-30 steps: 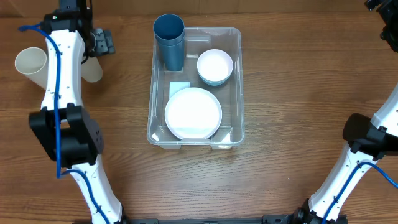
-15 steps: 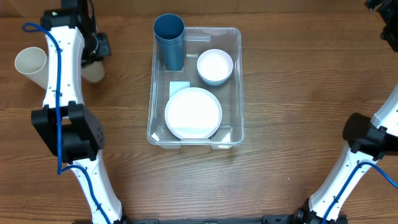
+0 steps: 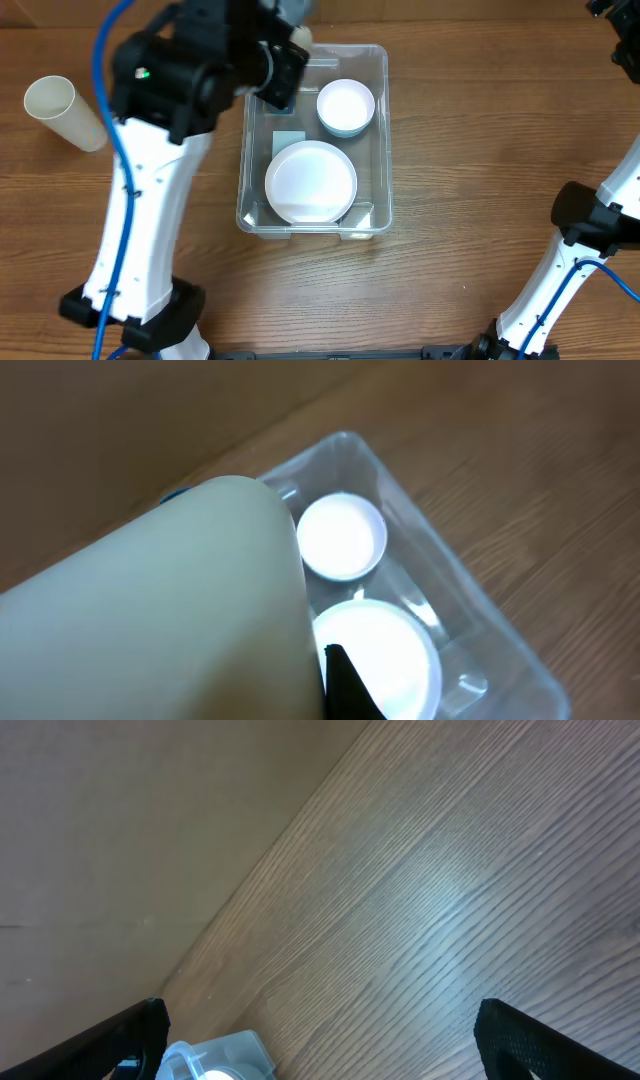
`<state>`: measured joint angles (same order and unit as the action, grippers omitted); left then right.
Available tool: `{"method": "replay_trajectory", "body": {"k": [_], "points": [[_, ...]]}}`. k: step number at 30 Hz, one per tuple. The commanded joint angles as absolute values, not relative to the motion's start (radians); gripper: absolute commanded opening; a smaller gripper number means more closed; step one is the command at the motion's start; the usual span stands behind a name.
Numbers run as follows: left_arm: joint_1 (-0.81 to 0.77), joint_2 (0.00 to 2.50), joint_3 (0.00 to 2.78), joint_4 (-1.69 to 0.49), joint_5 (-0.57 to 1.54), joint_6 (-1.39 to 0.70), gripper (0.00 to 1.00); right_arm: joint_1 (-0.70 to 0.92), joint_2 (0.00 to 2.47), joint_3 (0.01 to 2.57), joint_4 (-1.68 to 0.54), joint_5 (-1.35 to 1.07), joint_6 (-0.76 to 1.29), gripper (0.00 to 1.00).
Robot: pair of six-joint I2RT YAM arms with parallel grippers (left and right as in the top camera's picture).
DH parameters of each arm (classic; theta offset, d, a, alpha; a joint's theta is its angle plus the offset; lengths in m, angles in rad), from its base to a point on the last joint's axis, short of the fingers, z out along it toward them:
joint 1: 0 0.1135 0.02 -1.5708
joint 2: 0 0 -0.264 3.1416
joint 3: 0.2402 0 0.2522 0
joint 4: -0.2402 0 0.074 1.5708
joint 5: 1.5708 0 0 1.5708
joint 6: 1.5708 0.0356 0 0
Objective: Pack container
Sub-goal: 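Lower the beige cup into the bin beside the teal cups and release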
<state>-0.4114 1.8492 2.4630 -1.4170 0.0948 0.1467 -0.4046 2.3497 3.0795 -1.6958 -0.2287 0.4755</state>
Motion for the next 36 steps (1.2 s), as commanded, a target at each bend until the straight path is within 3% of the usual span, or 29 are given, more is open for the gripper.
{"method": "replay_trajectory", "body": {"k": [1, 10, 20, 28, 36], "points": [[-0.436, 1.923, 2.409, -1.406, 0.044, 0.323, 0.04, -0.403, 2.334, 3.082, -1.693, -0.226, 0.479, 1.0], [-0.447, 2.159, 2.39, -1.47, -0.034, 0.374, 0.04, -0.403, 2.334, 3.082, -1.693, -0.226, 0.479, 1.0], [-0.447, 2.165, 2.378, -1.52, -0.123, 0.37, 0.04, -0.403, 2.334, 3.082, -1.693, -0.226, 0.479, 1.0], [-0.447, 2.166, 2.16, -1.425, -0.125, 0.397, 0.04, -0.403, 2.334, 3.082, -1.693, -0.226, 0.479, 1.0], [-0.442, 2.166, 2.123, -1.397, -0.168, 0.397, 0.04, -0.403, 2.334, 3.082, -1.693, -0.226, 0.479, 1.0]]}}
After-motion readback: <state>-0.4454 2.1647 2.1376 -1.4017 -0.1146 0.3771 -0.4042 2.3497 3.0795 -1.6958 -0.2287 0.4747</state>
